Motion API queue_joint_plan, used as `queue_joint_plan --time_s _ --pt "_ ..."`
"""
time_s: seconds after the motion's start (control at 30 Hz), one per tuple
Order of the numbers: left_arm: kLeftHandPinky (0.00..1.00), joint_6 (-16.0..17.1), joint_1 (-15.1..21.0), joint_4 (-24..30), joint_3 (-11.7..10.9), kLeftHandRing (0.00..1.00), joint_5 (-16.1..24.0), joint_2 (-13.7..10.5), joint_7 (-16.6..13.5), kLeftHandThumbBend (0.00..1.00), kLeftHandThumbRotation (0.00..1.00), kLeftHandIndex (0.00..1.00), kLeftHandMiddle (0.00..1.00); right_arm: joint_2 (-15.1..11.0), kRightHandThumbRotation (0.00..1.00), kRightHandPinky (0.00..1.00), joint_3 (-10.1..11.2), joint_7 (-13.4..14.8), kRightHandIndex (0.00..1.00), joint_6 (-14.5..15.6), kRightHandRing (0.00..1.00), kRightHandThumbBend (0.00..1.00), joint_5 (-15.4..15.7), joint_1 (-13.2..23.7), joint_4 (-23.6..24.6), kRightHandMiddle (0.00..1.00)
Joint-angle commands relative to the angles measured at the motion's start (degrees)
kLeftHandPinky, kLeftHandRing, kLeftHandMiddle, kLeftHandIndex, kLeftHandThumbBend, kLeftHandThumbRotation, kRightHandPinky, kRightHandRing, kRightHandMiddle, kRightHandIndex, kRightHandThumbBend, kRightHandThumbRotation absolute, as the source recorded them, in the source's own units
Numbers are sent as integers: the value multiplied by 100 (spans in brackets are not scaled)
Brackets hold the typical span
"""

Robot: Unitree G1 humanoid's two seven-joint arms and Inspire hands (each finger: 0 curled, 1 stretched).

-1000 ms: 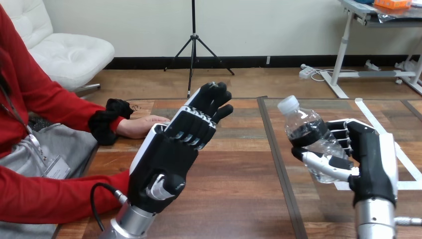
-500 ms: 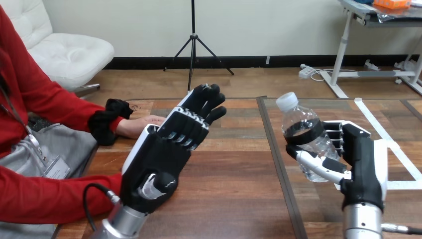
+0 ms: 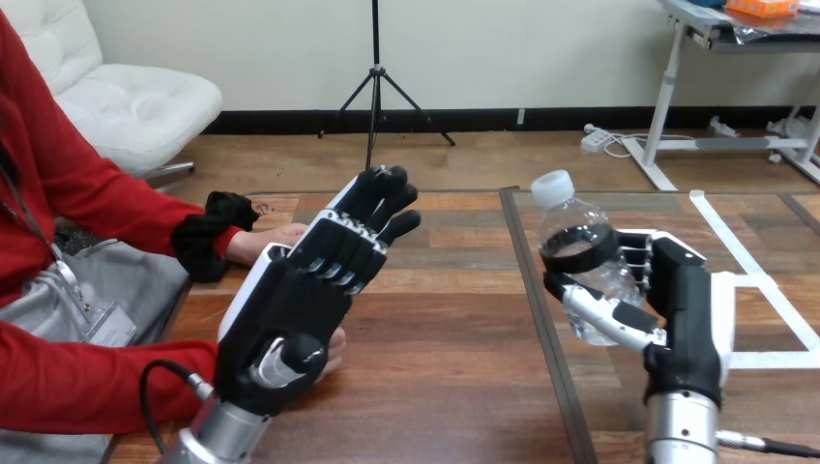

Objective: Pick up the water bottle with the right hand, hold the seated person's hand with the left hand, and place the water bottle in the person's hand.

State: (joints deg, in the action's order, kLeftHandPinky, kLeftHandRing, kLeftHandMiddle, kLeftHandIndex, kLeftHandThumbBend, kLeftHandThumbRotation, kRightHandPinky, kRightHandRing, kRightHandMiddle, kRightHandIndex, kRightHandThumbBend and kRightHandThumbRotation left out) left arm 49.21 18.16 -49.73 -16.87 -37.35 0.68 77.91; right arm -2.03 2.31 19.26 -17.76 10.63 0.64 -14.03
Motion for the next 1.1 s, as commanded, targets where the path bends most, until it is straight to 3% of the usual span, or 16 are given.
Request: queue_joint_plan --time_s 0.0,0.23,0.53,0.77,1.03,1.07 --pt "93 53 88 220 -41 96 69 -100 -80 100 66 93 96 113 0 45 124 7 47 -630 48 71 -276 734 -403 51" --pt "92 57 55 268 -43 95 132 -176 -207 100 66 92 95 131 0 40 168 -9 48 -1115 45 71 -426 947 -1047 50" --pt "91 384 59 212 -53 94 344 -270 -517 100 67 93 95 167 0 37 224 -102 48 -1705 43 71 -642 1214 -1843 49" --pt "89 644 -30 233 24 93 891 -406 -1254 100 68 92 93 232 0 35 293 -199 48 -2167 42 71 -807 1466 -2526 49" --pt "89 844 -102 288 83 94 1328 -574 -1834 100 68 92 95 297 0 36 366 -228 48 -2544 43 73 -888 1726 -3187 50" --pt "89 982 -108 278 75 94 1452 -606 -1964 100 68 92 95 296 0 36 372 -266 48 -2652 43 73 -907 1771 -3325 50"
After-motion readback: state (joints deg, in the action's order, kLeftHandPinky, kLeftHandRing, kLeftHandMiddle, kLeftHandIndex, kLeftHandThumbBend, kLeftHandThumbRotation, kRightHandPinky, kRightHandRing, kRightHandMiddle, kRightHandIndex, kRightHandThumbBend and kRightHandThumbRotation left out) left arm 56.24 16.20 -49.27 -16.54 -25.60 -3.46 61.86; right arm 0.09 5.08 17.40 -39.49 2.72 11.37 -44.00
